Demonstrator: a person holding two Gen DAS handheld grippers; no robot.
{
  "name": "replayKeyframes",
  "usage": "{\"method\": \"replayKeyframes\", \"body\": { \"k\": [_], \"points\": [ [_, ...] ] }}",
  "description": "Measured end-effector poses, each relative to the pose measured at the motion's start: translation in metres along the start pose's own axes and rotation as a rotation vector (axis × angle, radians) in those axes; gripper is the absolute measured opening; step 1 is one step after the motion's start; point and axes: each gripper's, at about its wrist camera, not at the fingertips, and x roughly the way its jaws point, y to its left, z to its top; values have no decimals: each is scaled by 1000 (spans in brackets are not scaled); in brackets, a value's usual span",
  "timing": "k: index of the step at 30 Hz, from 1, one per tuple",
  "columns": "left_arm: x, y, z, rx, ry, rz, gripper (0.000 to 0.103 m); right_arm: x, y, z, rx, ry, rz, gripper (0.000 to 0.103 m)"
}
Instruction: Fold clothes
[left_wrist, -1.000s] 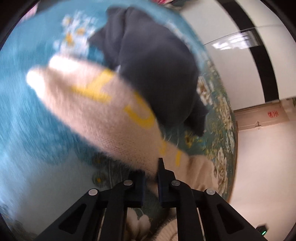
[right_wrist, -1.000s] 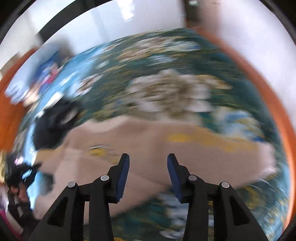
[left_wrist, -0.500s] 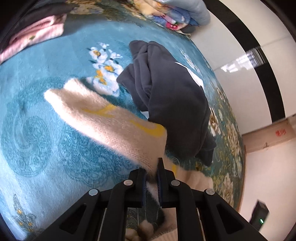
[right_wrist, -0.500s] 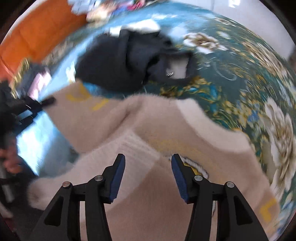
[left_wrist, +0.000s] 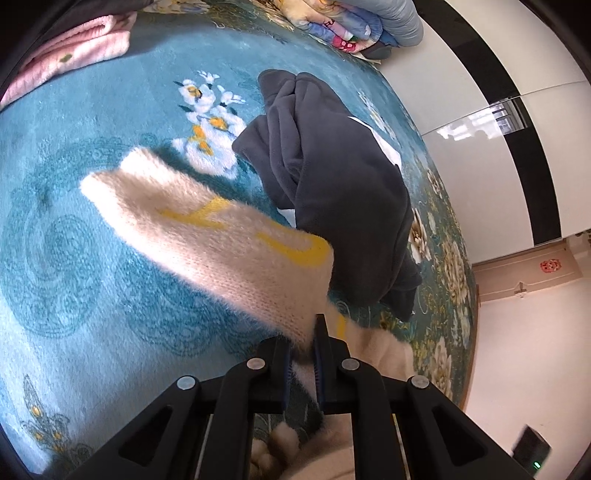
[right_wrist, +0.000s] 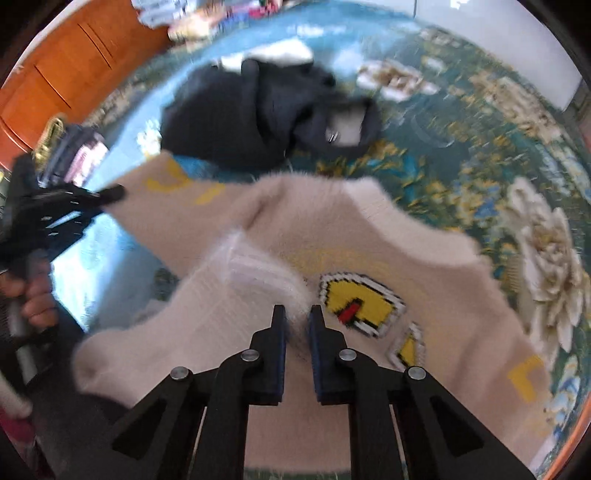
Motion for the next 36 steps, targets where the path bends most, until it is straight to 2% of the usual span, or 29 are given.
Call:
{"method": "replayKeyframes", "body": {
  "k": [3,7,11,14,16,18,22,25,27,28,30,34,36],
  "points": [
    [-3,1,1,-4,8,-11,11,-48,-4,-19,34,-83,-30,11],
    [-6,2,0,-16,22,-17,11,-102,-7,-69,63,-141,-94,11],
    [-9,0,0,-5,30,-11,11,-109,-16,-144,146,-49,-137,11],
    [-11,-1,-1,2,39,-1,11,-89,-27,-206,246,66,-125,11],
    [-14,-3,-2,12,42,5,11,-73,-30,-236,307,116,-100,12],
    [-17,-4,-3,23,40,7,11,-65,-31,-252,336,131,-80,13],
    [-22,-5,-3,26,34,13,11,-72,-42,-255,323,154,-84,16],
    [-22,-9,-5,41,30,35,11,-90,-63,-254,343,98,-116,18],
    [-22,-13,-7,58,27,51,11,-96,-91,-244,440,11,-113,30],
    [-22,-14,-7,65,25,58,11,-94,-105,-239,511,-38,-80,34],
    [-23,-15,-7,76,24,73,11,-81,-130,-227,641,-133,27,51],
    [-21,-12,-7,68,28,98,11,-37,-169,-202,875,-242,184,53],
    [-17,-8,-6,41,31,96,11,-15,-187,-195,981,-273,188,53]
  ]
}}
